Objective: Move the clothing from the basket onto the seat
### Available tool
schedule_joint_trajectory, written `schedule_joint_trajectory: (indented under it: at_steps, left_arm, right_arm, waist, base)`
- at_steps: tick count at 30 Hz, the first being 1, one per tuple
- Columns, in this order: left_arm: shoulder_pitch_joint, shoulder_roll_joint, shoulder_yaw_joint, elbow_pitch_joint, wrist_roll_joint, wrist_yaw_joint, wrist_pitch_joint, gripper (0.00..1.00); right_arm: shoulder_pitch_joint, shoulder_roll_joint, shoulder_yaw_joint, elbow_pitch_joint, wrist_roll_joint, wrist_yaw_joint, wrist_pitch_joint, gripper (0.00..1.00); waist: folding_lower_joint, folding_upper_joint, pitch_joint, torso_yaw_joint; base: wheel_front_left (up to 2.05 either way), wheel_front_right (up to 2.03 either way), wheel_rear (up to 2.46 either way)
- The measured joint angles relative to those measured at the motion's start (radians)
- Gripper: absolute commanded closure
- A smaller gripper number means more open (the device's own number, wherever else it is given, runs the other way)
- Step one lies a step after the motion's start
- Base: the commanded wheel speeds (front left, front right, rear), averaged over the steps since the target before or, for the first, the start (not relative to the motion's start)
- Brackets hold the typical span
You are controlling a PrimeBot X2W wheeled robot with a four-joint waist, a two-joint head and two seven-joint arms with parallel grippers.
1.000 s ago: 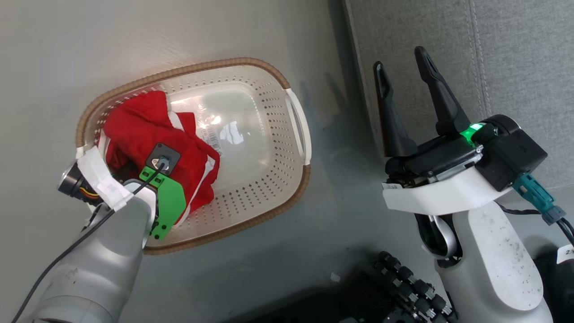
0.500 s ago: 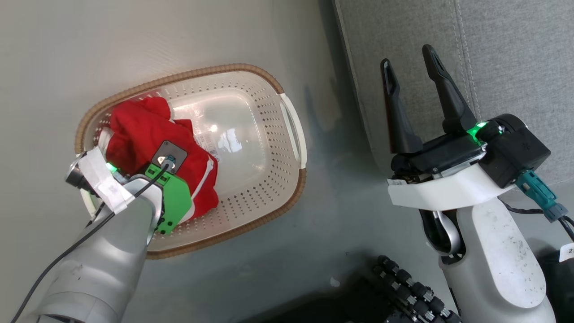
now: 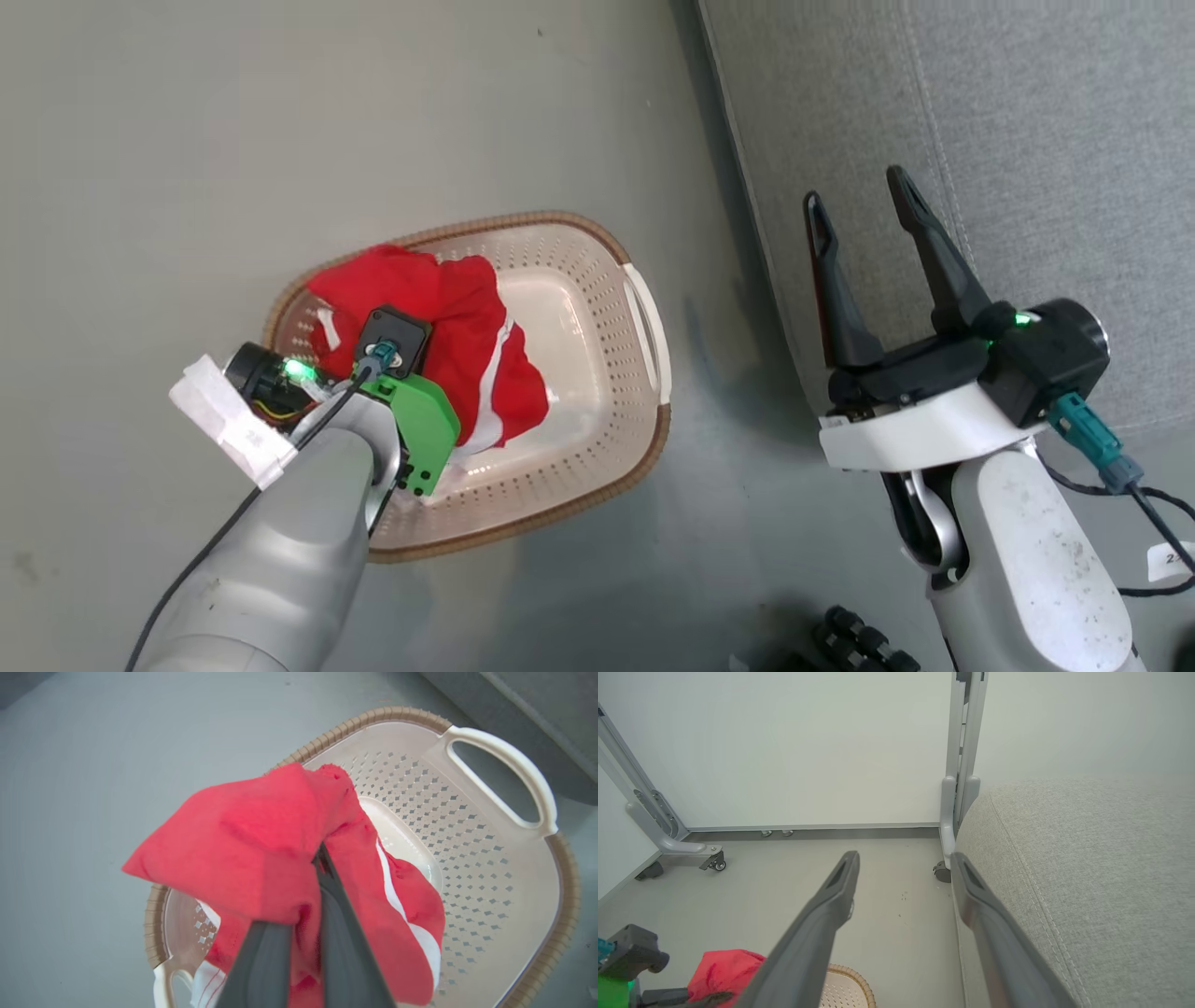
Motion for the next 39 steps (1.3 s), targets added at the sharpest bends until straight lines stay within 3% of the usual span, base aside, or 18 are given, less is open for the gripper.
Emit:
schedule_joint_trajectory:
  at_steps: [10,20,30,39]
  left_arm:
    - [0.096,-0.018,0.071,-0.186,-0.113,-0.015,-0.014,1.00]
    - [0.252,0.017,0.171,-0.593,-0.164,-0.002,-0.016,1.00]
    - [0.393,0.039,0.243,-0.944,-0.173,0.001,-0.017,1.00]
    - [0.521,0.040,0.269,-1.142,-0.153,0.007,-0.017,1.00]
  right_arm:
    - [0.074,0.000,-0.019,0.025,-0.026,0.000,0.000,0.00]
    - [0.140,0.000,-0.034,0.035,-0.046,0.000,0.015,0.00]
    - [0.201,0.000,-0.036,0.009,-0.053,0.000,0.061,0.00]
    - [0.257,-0.005,-0.019,-0.008,-0.046,0.000,0.099,0.00]
  waist:
    - [0.0000,0.0000,-0.150,0.050]
    - [0.0000,0.0000,-0.283,0.105]
    - [0.0000,0.0000,-0.394,0.140]
    - [0.0000,0.0000,-0.476,0.151]
  base:
    - [0.00,0.00,0.00]
    - [0.00,0.00,0.00]
    - [0.00,0.00,0.00]
    - [0.00,0.00,0.00]
